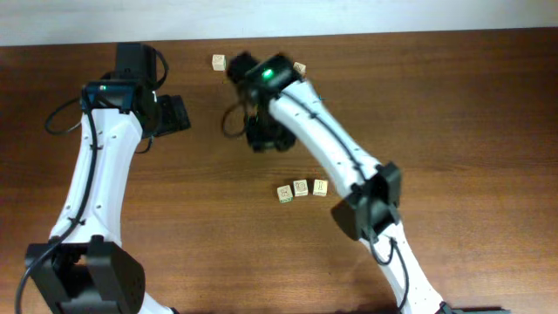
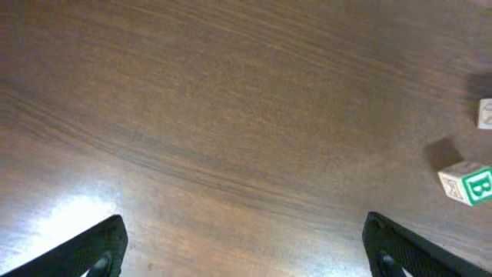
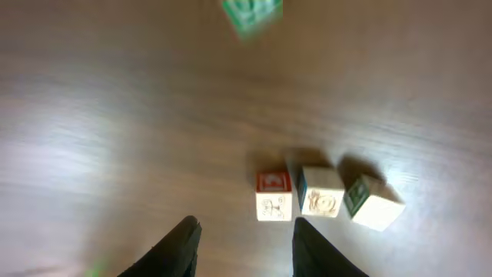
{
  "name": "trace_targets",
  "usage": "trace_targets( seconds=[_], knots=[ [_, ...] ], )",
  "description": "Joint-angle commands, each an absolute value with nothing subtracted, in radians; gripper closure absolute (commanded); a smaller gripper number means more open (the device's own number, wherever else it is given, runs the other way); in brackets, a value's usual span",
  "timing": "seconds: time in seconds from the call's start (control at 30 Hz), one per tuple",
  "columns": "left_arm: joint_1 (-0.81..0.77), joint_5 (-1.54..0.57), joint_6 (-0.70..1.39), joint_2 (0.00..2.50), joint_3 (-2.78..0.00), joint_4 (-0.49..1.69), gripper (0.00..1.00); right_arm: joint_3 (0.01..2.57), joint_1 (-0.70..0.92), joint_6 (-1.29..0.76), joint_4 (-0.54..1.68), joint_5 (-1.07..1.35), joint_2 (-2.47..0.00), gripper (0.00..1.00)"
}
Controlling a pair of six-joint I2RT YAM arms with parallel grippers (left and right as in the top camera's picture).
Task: Rotate 4 blocks
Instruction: 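Grasp the green B block with the right gripper, place at row end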
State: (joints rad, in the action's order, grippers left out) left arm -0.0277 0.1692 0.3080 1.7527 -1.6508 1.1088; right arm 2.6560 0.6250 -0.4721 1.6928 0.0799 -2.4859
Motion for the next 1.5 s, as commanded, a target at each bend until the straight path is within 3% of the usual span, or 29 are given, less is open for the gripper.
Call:
trace_targets(
  seconds=[0.0,0.17,0.27,0.4,0.53,0.6,0.67,0.73,0.93,1.13,1.23,1.47],
  knots=[
    [-0.053,0.152,0.294,1.757,-1.821,1.180,0.07,2.735,0.533,-0.414,1.699,0.102,-2.319,0.60],
    [-0.114,0.094,0.295,1.758,-1.897,1.221,0.08,2.734,0.443,-0.370,1.699,0.080,-2.141,0.56],
    [-0.115,0.102,0.303,1.760,-1.897,1.207,0.09,2.711,0.446,-0.371,1.675,0.014,-2.177,0.53],
    [-0.091,0.313,0.342,1.774,-1.897,1.139,0.04,2.599,0.455,-0.596,1.473,0.014,-2.279,0.52],
    [0.013,0.348,0.401,1.802,-1.897,1.119,0.05,2.473,0.497,-0.727,1.288,0.014,-2.349,0.47],
    [0.052,0.344,0.400,1.837,-1.897,1.123,0.06,2.393,0.533,-0.782,1.190,0.012,-2.367,0.41],
    [0.059,0.344,0.400,1.871,-1.897,1.126,0.04,2.298,0.568,-0.858,1.091,-0.023,-2.369,0.21],
    [0.059,0.344,0.400,1.900,-1.897,1.126,0.03,2.231,0.590,-0.882,1.021,-0.040,-2.369,0.17],
    [0.059,0.325,0.400,1.935,-1.897,1.134,0.01,2.144,0.603,-0.906,0.961,-0.043,-2.409,0.34],
    [0.059,0.310,0.400,1.935,-1.897,1.140,0.00,2.143,0.603,-0.895,0.968,-0.039,-2.455,0.42],
    [0.059,0.310,0.400,1.935,-1.897,1.142,0.00,2.143,0.603,-0.888,0.982,-0.035,-2.477,0.52],
    [0.059,0.310,0.400,1.935,-1.897,1.143,0.00,2.143,0.601,-0.754,1.037,-0.035,-2.481,0.70]
  ],
)
